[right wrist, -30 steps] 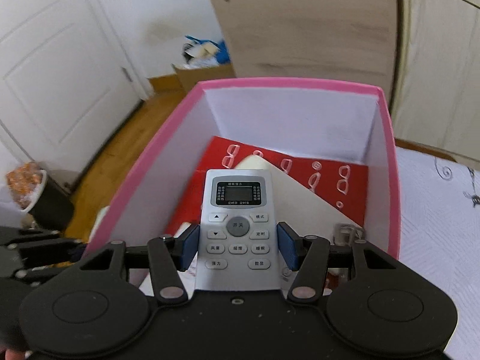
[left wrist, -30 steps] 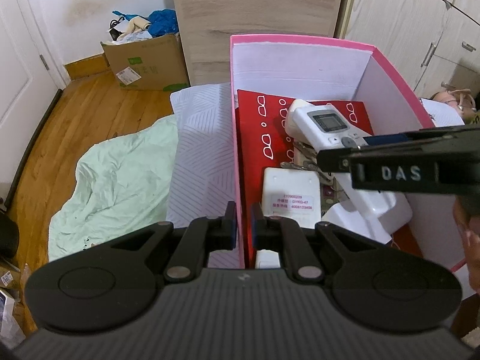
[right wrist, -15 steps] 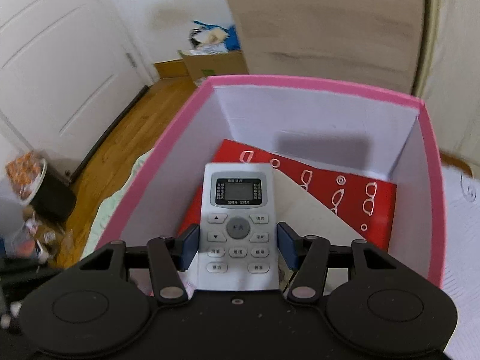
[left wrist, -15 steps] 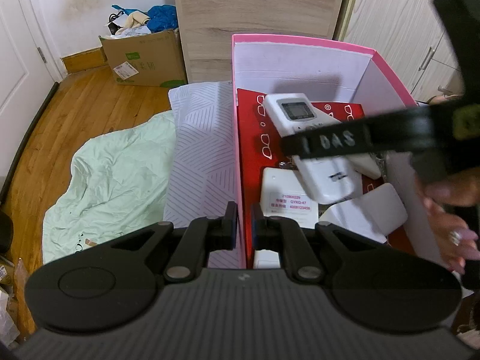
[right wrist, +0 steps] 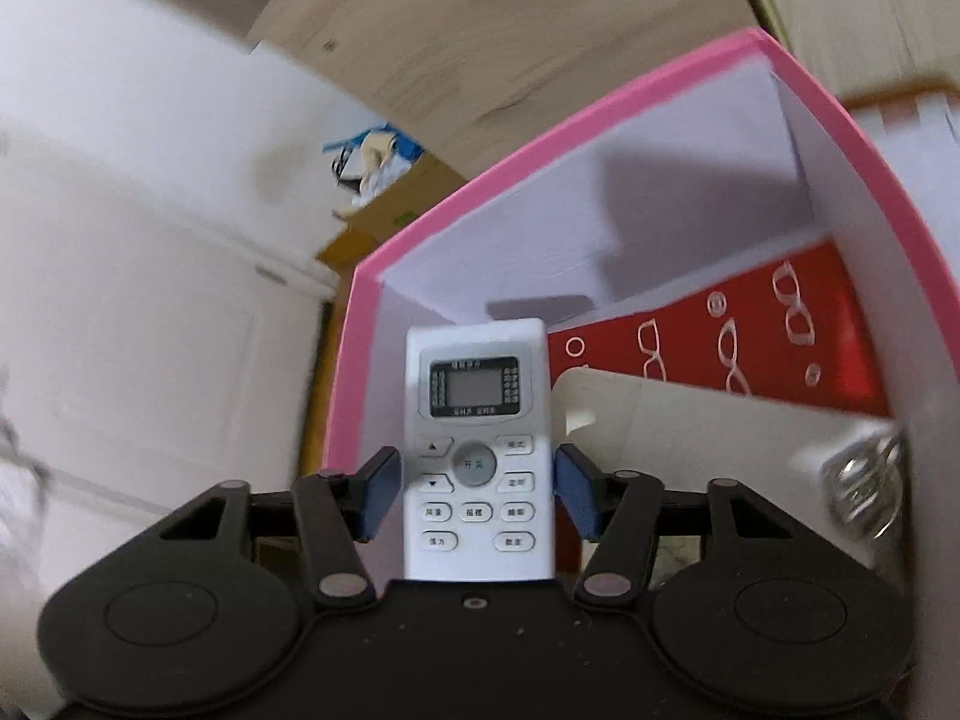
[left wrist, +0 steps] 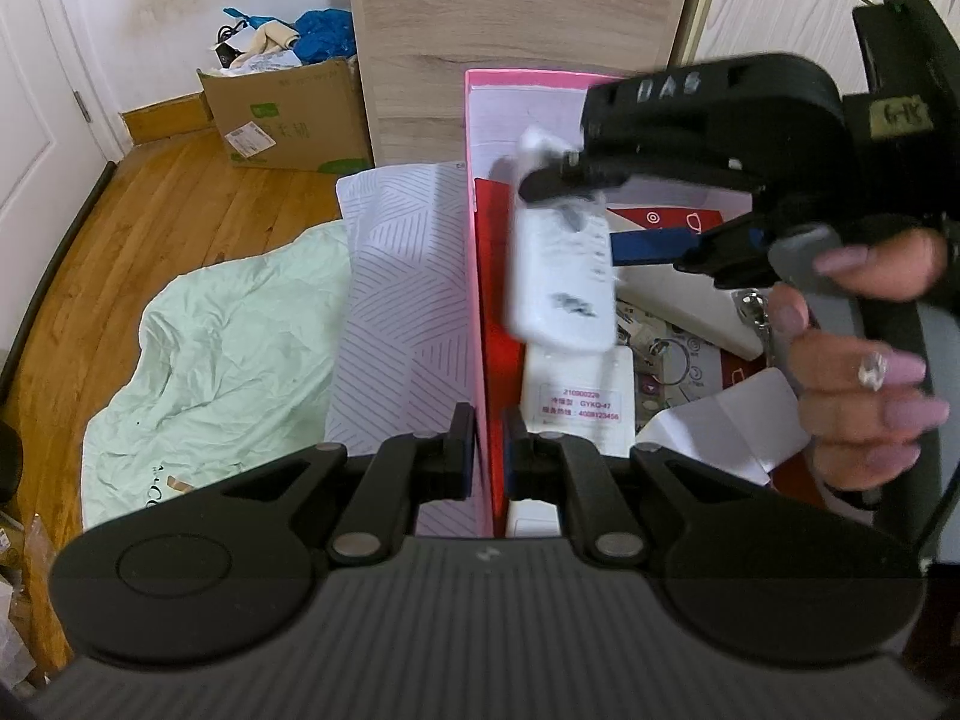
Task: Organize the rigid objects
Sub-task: 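Lower the white TCL remote into the pink box and open the right tool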
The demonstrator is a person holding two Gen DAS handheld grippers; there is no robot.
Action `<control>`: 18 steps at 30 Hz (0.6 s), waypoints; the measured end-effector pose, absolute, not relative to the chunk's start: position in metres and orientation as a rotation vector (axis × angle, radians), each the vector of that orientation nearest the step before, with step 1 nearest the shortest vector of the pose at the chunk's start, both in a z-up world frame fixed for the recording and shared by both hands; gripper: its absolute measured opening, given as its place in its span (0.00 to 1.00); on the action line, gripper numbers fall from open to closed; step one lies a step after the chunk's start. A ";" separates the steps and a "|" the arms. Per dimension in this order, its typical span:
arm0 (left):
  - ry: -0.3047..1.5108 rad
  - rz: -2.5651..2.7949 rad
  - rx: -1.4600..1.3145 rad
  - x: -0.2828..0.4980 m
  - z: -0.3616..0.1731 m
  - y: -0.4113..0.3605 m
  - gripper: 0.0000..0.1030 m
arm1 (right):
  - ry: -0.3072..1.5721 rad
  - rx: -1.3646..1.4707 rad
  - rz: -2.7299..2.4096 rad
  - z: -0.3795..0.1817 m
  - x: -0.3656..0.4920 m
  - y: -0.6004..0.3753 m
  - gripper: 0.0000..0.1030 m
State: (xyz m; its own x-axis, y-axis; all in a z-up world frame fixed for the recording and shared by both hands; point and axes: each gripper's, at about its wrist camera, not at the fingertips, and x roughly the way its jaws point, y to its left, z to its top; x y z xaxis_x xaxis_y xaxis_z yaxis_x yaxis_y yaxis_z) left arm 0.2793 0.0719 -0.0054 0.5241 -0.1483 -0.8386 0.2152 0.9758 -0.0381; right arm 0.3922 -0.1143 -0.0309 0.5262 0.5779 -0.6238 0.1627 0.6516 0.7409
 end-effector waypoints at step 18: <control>1.001 -0.199 0.067 0.280 -0.006 0.071 0.07 | 0.822 0.315 0.417 0.041 0.333 -0.113 0.68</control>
